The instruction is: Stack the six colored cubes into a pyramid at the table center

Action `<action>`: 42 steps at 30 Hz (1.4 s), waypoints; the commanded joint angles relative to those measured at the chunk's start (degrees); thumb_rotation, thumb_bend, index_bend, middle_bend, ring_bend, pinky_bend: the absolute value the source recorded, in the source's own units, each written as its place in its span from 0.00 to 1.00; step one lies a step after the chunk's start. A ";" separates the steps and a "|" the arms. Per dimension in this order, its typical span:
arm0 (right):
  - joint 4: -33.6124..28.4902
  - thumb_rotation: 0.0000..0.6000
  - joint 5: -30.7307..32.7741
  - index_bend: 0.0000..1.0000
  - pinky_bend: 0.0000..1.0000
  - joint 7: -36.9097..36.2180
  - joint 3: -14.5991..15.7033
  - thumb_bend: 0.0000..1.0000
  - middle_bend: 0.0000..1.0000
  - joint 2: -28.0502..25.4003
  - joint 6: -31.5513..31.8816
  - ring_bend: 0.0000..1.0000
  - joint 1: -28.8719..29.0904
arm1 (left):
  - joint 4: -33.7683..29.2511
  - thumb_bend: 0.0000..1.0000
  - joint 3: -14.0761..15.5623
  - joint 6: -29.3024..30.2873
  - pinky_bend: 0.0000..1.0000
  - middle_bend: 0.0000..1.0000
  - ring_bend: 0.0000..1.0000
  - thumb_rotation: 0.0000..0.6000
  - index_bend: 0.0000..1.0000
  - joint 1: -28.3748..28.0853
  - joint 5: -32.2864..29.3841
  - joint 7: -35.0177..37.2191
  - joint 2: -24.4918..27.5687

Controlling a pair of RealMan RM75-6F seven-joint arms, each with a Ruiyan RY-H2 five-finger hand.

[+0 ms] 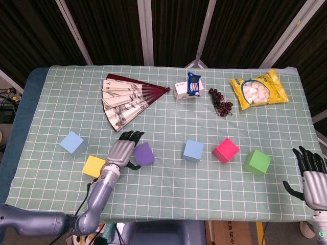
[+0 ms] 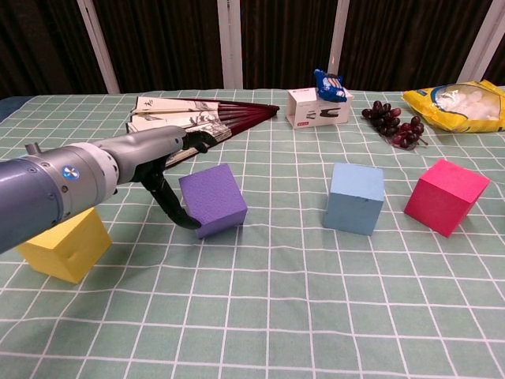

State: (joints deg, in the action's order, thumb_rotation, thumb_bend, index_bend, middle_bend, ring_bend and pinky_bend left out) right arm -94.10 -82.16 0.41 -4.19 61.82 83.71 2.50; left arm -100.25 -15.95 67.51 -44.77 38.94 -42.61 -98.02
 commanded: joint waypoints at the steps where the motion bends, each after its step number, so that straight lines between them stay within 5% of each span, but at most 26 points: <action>1: -0.04 1.00 -0.03 0.00 0.04 0.02 0.00 0.28 0.00 -0.03 0.04 0.00 -0.01 | 0.15 0.11 0.10 0.18 0.00 0.06 0.03 1.00 0.00 -0.18 -0.09 0.20 0.11; 15: -0.36 1.00 -0.13 0.00 0.04 -0.14 0.13 0.28 0.00 -0.21 0.05 0.00 -0.13 | 2.55 0.13 -0.53 3.38 0.00 0.06 0.03 1.00 0.00 -1.02 2.84 1.22 0.87; 26: -0.37 1.00 -0.35 0.00 0.04 -0.39 0.25 0.28 0.00 -0.33 0.12 0.00 -0.20 | -3.81 0.13 0.27 2.49 0.00 0.06 0.03 1.00 0.00 -0.58 -1.32 2.05 2.59; 42: -0.46 1.00 -0.27 0.00 0.04 -0.69 0.29 0.28 0.00 -0.45 -0.02 0.00 -0.24 | 4.65 0.13 -0.74 1.85 0.02 0.31 0.05 1.00 0.00 -2.98 -2.90 2.51 -1.17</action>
State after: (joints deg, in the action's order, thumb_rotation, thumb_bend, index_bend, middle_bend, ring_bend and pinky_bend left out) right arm -94.56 -82.43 -0.28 -3.90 61.37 83.68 2.26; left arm -95.97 -16.53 69.65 -47.51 36.29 -40.20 -98.92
